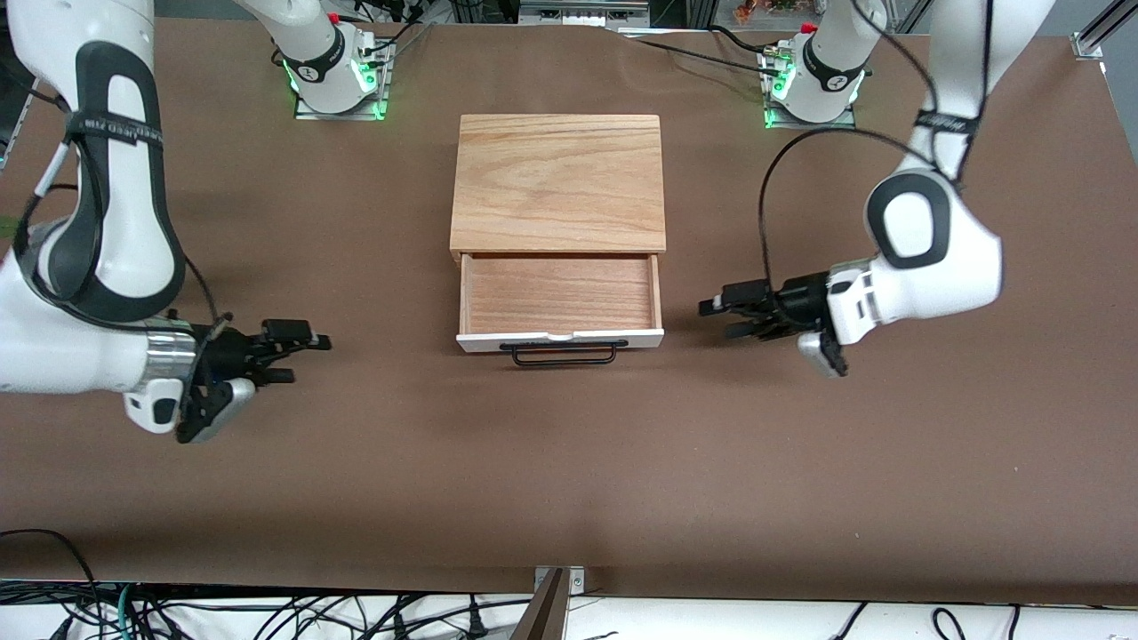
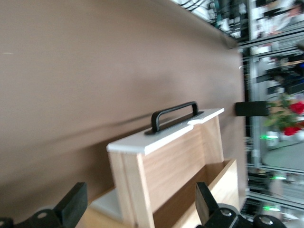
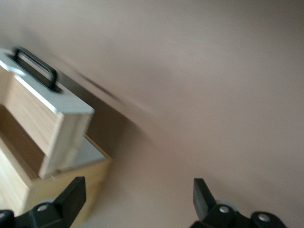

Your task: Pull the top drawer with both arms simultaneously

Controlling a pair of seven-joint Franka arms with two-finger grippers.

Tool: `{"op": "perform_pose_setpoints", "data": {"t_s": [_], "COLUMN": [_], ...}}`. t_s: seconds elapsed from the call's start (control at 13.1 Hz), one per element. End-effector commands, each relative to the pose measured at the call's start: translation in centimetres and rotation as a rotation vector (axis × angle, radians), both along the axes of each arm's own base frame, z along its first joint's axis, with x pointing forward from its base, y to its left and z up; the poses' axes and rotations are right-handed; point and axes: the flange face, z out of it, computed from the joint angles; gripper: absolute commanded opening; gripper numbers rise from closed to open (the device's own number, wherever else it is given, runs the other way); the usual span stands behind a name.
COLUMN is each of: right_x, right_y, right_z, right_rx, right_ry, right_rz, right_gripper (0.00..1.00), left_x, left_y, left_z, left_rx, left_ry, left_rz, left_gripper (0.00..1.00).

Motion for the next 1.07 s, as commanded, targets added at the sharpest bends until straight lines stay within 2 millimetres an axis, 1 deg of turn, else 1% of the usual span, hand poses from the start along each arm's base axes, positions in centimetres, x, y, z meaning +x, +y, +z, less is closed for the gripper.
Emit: {"op": "perform_pose_setpoints", "data": {"t_s": [0.0, 0.08, 0.15, 0.23, 0.31, 0.38, 0.46, 0.54, 0.61, 0.76, 0.84, 0.92, 0.99], "right_x": [-1.5, -2.2, -3.2, -4.9, -6.7, -8.2, -9.7, -11.2, -12.7, -14.9, -15.4, -15.1, -15.1], "right_y": [-1.6, -1.9, -2.1, -1.3, -1.3, -2.3, -3.9, -4.5, -6.2, -8.9, -9.5, -10.8, -11.2], "right_z": [4.4, 6.7, 8.7, 10.5, 11.5, 12.4, 12.5, 12.8, 13.5, 14.9, 16.1, 16.7, 16.8], "right_rx": [-0.156, -0.231, -0.304, -0.351, -0.409, -0.447, -0.446, -0.451, -0.459, -0.458, -0.472, -0.463, -0.446], "right_ry": [-0.025, -0.042, -0.028, 0.005, 0.027, 0.030, 0.050, 0.052, 0.057, 0.077, 0.048, 0.014, 0.000], "right_rz": [0.033, 0.002, -0.091, -0.196, -0.271, -0.298, -0.318, -0.321, -0.375, -0.528, -0.535, -0.564, -0.584], "right_gripper": [1.00, 1.00, 1.00, 1.00, 1.00, 1.00, 1.00, 1.00, 1.00, 1.00, 1.00, 1.00, 1.00], "left_x": [-3.6, -4.6, -5.6, -6.3, -6.9, -7.4, -8.0, -8.4, -8.9, -9.3, -9.4, -9.4, -9.2], "left_y": [1.4, 1.9, 2.7, 3.6, 4.7, 5.4, 6.1, 6.8, 7.3, 8.6, 9.4, 9.9, 11.0], "left_z": [7.0, 8.9, 10.6, 12.5, 14.2, 15.7, 17.0, 18.2, 19.3, 22.2, 23.4, 24.1, 24.2], "left_rx": [0.198, 0.266, 0.329, 0.397, 0.465, 0.524, 0.587, 0.644, 0.705, 0.824, 0.881, 0.927, 0.944], "left_ry": [0.052, 0.067, 0.068, 0.055, 0.053, 0.057, 0.063, 0.062, 0.071, 0.070, 0.064, 0.059, 0.062], "left_rz": [-0.011, -0.026, -0.053, -0.085, -0.110, -0.131, -0.139, -0.139, -0.139, -0.145, -0.147, -0.146, -0.130], "left_gripper": [1.00, 1.00, 1.00, 1.00, 1.00, 1.00, 1.00, 1.00, 1.00, 1.00, 1.00, 1.00, 1.00]}}
